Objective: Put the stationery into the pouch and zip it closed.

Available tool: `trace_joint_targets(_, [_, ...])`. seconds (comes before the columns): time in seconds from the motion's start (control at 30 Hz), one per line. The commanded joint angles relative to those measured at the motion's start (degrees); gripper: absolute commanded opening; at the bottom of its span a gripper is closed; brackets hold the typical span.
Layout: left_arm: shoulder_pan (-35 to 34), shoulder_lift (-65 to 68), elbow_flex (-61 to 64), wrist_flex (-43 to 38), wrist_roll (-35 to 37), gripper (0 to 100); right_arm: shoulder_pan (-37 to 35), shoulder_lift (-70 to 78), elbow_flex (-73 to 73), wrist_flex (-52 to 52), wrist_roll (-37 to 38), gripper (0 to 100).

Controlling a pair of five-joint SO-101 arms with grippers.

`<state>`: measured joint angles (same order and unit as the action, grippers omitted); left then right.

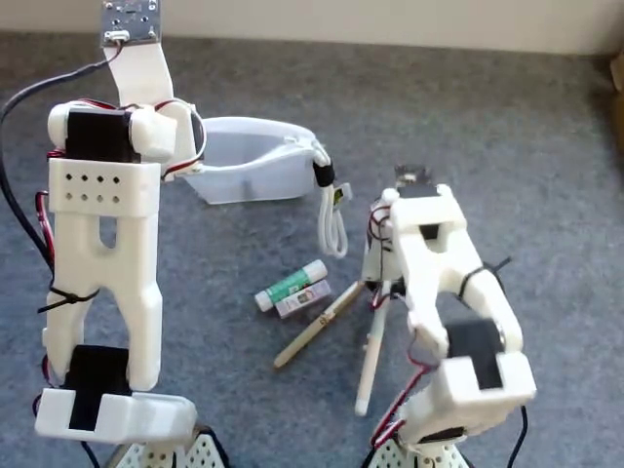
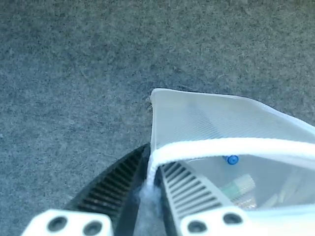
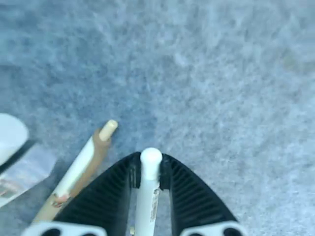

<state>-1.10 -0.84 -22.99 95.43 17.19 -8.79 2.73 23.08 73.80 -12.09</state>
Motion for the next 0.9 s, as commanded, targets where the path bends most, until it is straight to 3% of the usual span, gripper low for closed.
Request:
trace_joint_targets(0.0, [-0.7, 0.8, 0.8, -0.4, 0.4, 1, 0.1, -10.2, -3.1, 1.5, 0.1, 0.9])
trace_joint_targets(0.87, [-0.7, 1.2, 0.8, -0.4, 0.4, 1, -5.7, -48.9, 6.7, 1.1, 0.1, 0.9])
